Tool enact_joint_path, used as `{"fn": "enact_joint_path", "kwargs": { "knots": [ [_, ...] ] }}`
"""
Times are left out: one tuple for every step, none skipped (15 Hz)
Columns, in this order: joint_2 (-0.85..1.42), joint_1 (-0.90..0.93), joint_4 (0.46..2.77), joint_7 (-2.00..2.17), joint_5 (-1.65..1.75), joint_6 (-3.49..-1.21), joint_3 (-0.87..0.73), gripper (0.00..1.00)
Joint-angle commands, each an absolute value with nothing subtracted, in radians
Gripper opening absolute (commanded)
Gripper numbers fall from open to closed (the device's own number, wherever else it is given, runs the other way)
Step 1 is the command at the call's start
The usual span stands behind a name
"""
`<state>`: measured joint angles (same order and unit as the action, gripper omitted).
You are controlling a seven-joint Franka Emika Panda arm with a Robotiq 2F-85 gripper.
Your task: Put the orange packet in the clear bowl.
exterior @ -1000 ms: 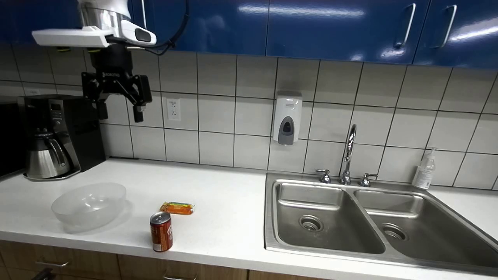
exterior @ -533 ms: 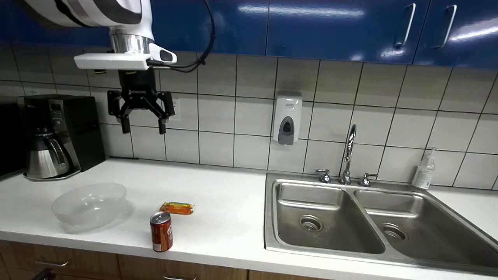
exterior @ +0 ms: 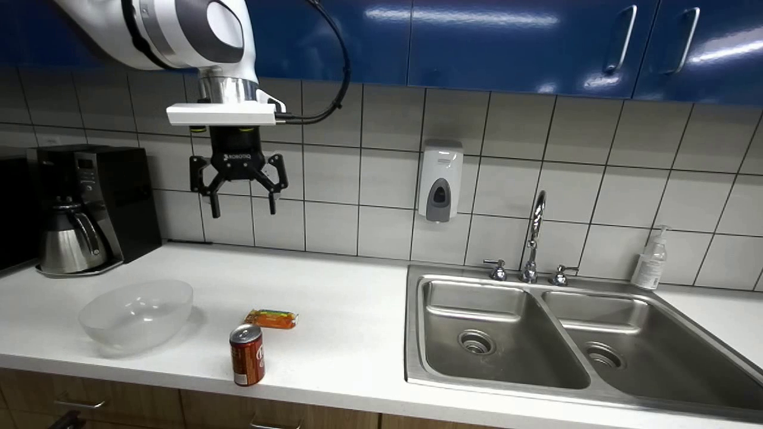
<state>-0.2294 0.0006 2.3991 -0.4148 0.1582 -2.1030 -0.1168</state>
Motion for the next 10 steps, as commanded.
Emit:
{"fn": "enact_joint_path", "kwargs": {
  "knots": [
    [-0.151, -0.004, 2.327, -0.603, 0.169, -2.115, -0.13, 1.0],
    [-0.132, -0.003, 2.314, -0.654, 0.169, -2.12, -0.131, 1.0],
    [-0.113, -0.004, 2.3, -0.703, 0.164, -2.121, -0.132, 1.0],
    [-0.089, -0.005, 2.284, -0.756, 0.16, -2.124, -0.131, 1.0],
    [-0.065, -0.006, 2.267, -0.801, 0.155, -2.121, -0.128, 1.0],
    [-0.041, -0.009, 2.253, -0.84, 0.159, -2.131, -0.123, 1.0],
    [-0.015, -0.012, 2.237, -0.877, 0.163, -2.142, -0.119, 1.0],
    [0.015, -0.013, 2.221, -0.912, 0.168, -2.155, -0.114, 1.0],
    [0.043, -0.016, 2.207, -0.946, 0.168, -2.167, -0.109, 1.0],
    [0.077, -0.018, 2.191, -0.976, 0.168, -2.186, -0.104, 1.0]
  ]
}}
